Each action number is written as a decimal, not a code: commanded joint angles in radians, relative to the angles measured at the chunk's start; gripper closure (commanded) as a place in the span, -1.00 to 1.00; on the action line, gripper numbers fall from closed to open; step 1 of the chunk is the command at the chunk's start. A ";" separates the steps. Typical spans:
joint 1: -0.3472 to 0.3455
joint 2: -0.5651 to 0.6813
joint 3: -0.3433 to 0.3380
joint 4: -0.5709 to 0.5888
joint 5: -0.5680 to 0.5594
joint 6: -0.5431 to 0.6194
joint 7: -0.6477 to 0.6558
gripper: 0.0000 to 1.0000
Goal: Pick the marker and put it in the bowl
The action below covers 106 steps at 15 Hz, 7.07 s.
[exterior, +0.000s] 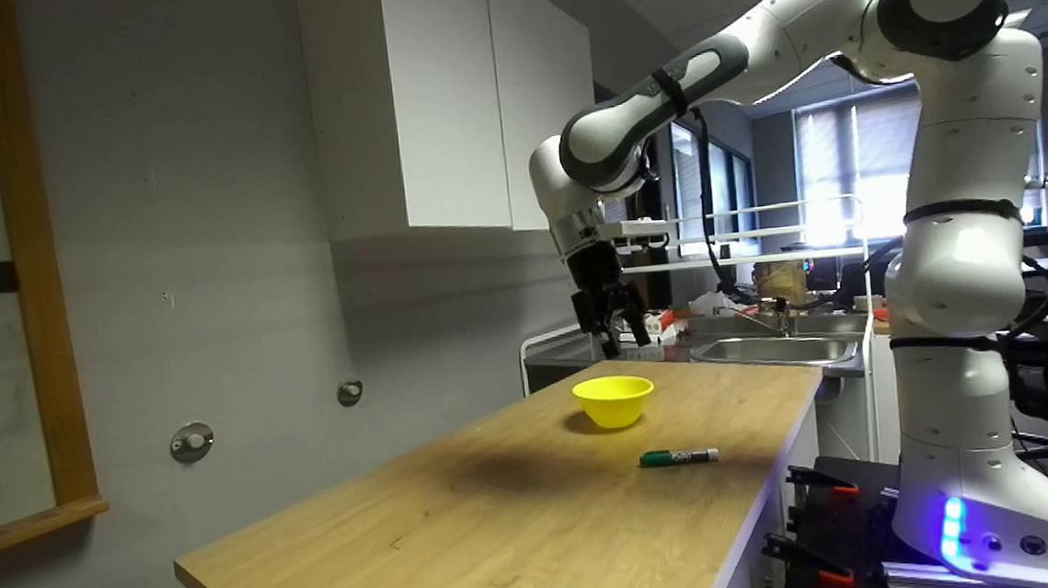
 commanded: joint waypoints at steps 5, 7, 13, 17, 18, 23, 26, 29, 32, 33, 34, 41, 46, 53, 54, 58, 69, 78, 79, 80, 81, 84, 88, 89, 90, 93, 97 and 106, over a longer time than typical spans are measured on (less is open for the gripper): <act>-0.026 0.111 -0.059 -0.126 -0.158 0.120 -0.175 -1.00; -0.027 0.151 -0.067 -0.148 -0.165 0.196 -0.186 -1.00; -0.030 0.257 -0.082 -0.199 -0.145 0.457 -0.194 -1.00; -0.044 0.299 -0.102 -0.240 -0.116 0.567 -0.239 -1.00; -0.049 0.305 -0.107 -0.250 -0.108 0.585 -0.256 -1.00; -0.071 0.288 -0.123 -0.289 -0.072 0.609 -0.313 -1.00; -0.070 0.254 -0.122 -0.308 -0.074 0.596 -0.310 -1.00; -0.062 0.208 -0.116 -0.327 -0.082 0.579 -0.287 -1.00; -0.051 0.156 -0.109 -0.345 -0.093 0.560 -0.274 -1.00; -0.048 0.145 -0.108 -0.345 -0.096 0.554 -0.273 -1.00; -0.046 0.139 -0.108 -0.342 -0.097 0.547 -0.275 -1.00; -0.039 0.167 -0.108 -0.319 -0.097 0.544 -0.287 -1.00; -0.037 0.196 -0.108 -0.313 -0.099 0.544 -0.288 -1.00; -0.037 0.225 -0.108 -0.307 -0.103 0.544 -0.288 -1.00; -0.036 0.229 -0.108 -0.307 -0.104 0.545 -0.287 -1.00; -0.035 0.244 -0.107 -0.306 -0.109 0.552 -0.281 -0.46; -0.026 0.204 -0.102 -0.314 -0.140 0.526 -0.237 0.70; -0.008 -0.026 -0.056 -0.293 -0.151 0.439 0.055 0.70; -0.013 -0.051 -0.043 -0.277 -0.165 0.437 0.105 0.70; -0.020 -0.072 -0.028 -0.250 -0.184 0.436 0.165 0.70; -0.029 -0.085 -0.013 -0.222 -0.203 0.435 0.216 0.70; -0.070 -0.079 0.024 -0.112 -0.276 0.438 0.373 0.70; -0.138 -0.008 0.031 0.046 -0.434 0.404 0.567 0.70; -0.154 0.015 0.023 0.078 -0.473 0.394 0.607 0.70; -0.166 0.040 0.014 0.111 -0.509 0.377 0.644 0.70; -0.184 0.120 -0.021 0.195 -0.592 0.333 0.731 0.70; -0.168 0.246 -0.089 0.289 -0.634 0.309 0.796 0.70; -0.114 0.497 -0.215 0.377 -0.618 0.329 0.829 0.71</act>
